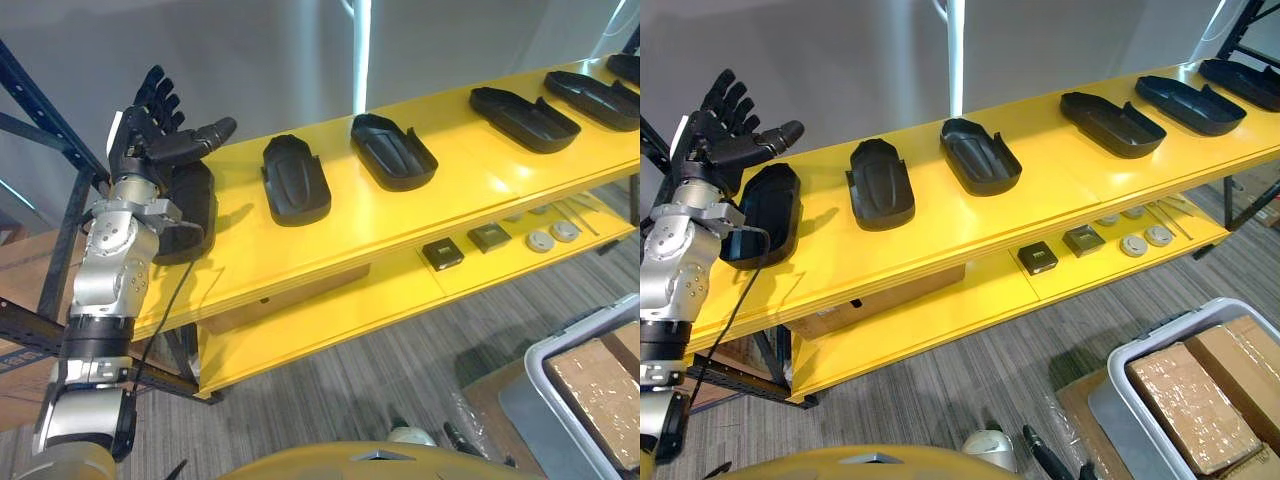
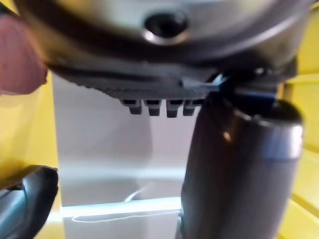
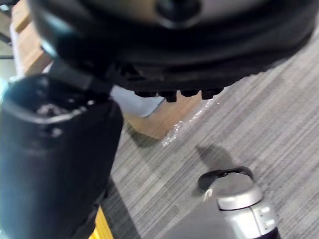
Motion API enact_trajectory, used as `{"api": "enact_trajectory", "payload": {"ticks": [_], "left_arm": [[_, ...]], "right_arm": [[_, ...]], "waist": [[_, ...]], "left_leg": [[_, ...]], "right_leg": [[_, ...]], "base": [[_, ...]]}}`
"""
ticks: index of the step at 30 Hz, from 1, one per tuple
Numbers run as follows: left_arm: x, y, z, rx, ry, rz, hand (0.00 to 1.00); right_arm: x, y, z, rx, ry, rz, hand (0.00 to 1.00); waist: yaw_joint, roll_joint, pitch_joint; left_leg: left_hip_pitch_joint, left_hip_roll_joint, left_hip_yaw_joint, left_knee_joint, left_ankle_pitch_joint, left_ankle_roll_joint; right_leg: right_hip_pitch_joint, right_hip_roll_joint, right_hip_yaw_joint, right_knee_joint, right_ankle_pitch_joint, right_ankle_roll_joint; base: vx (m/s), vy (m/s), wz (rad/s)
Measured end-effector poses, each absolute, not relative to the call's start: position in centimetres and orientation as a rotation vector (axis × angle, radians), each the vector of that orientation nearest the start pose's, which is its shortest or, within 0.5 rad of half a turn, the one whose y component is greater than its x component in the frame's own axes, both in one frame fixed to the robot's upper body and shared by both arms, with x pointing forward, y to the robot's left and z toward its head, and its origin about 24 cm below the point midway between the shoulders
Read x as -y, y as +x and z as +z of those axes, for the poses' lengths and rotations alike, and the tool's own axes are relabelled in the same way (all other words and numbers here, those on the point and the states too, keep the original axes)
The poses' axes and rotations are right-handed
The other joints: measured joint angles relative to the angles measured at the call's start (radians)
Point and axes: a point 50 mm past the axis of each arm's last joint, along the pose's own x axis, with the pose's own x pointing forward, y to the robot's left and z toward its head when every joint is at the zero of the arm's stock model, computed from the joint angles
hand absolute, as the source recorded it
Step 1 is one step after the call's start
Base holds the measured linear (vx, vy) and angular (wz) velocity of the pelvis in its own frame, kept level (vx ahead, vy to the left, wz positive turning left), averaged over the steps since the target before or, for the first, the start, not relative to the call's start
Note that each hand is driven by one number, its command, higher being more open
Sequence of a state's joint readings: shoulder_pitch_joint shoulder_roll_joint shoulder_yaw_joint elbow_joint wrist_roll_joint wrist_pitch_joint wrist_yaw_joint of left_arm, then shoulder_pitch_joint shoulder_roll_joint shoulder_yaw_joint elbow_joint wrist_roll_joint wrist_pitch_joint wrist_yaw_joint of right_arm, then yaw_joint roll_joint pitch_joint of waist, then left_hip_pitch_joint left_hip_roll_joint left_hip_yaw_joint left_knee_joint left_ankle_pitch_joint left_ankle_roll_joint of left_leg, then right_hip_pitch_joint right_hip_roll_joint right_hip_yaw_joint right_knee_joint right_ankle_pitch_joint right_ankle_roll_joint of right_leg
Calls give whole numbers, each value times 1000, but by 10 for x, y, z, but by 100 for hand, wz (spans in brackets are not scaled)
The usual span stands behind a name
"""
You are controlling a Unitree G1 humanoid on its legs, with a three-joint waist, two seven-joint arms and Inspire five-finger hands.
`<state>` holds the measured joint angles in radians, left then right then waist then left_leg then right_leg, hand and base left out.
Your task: Walk over and take three plastic housings, then place them on the shelf
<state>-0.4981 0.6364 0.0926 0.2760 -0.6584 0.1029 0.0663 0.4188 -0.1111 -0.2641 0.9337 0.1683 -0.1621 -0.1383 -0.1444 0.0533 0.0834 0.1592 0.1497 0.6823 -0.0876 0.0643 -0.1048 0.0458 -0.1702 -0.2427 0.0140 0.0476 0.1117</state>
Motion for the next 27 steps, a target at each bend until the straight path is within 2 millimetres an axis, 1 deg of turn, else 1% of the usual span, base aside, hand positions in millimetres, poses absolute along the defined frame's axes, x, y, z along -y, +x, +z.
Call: {"api": "enact_trajectory", "payload": {"ticks": [4,7,10,12,14,16,20,22,24,27], "left_arm": [[-292,340,176,151,-96,191,100],[-293,344,183,137,-108,183,100],[-293,347,185,106,-141,168,100],[-295,348,181,76,-175,165,100],[-297,349,173,31,-212,171,100],[-298,349,170,9,-217,172,100],[-301,349,161,-49,-223,184,100],[-302,348,157,-75,-225,195,100],[-308,347,148,-113,-232,227,100],[-312,346,139,-152,-237,246,100]], "right_arm": [[244,-23,-153,-1166,80,-639,100],[239,-24,-155,-1172,108,-622,100],[234,-22,-157,-1168,132,-609,100],[230,-18,-158,-1169,150,-594,100],[228,-13,-160,-1166,156,-585,100],[228,-10,-159,-1157,157,-580,100],[229,-11,-159,-1158,159,-584,100],[229,-10,-159,-1157,160,-584,100],[229,-11,-159,-1157,168,-589,100],[229,-10,-159,-1151,175,-592,100]], "waist": [[-12,-7,5],[-21,-12,8],[-28,-15,11],[-34,-17,13],[-47,-18,17],[-49,-22,27],[-58,-30,47],[-60,-31,63],[-61,-30,75],[-66,-21,80]], "left_leg": [[-6,0,1,2,2,2],[-10,0,1,3,3,3],[-10,0,3,4,3,3],[-9,0,6,4,2,3],[-10,0,13,4,1,2],[-10,1,22,4,1,2],[-10,2,27,4,0,1],[-10,2,27,5,-1,1],[-16,6,28,24,-9,1],[-17,8,29,34,-13,-2]], "right_leg": [[-8,1,3,1,2,0],[-12,1,3,1,3,-1],[-14,1,5,0,3,-1],[-15,2,8,0,3,-1],[-21,2,16,1,4,-1],[-26,4,24,1,5,-2],[-30,6,29,0,6,-2],[-31,6,29,0,5,-2],[-33,6,28,0,5,-3],[-32,6,28,0,4,-5]], "base": [[0,0,0],[0,0,0],[2,1,-1],[-6,3,-4],[-14,2,-9],[-25,-4,-11],[-10,-5,-5],[0,0,0],[7,-6,-3],[9,-8,-3]]}}
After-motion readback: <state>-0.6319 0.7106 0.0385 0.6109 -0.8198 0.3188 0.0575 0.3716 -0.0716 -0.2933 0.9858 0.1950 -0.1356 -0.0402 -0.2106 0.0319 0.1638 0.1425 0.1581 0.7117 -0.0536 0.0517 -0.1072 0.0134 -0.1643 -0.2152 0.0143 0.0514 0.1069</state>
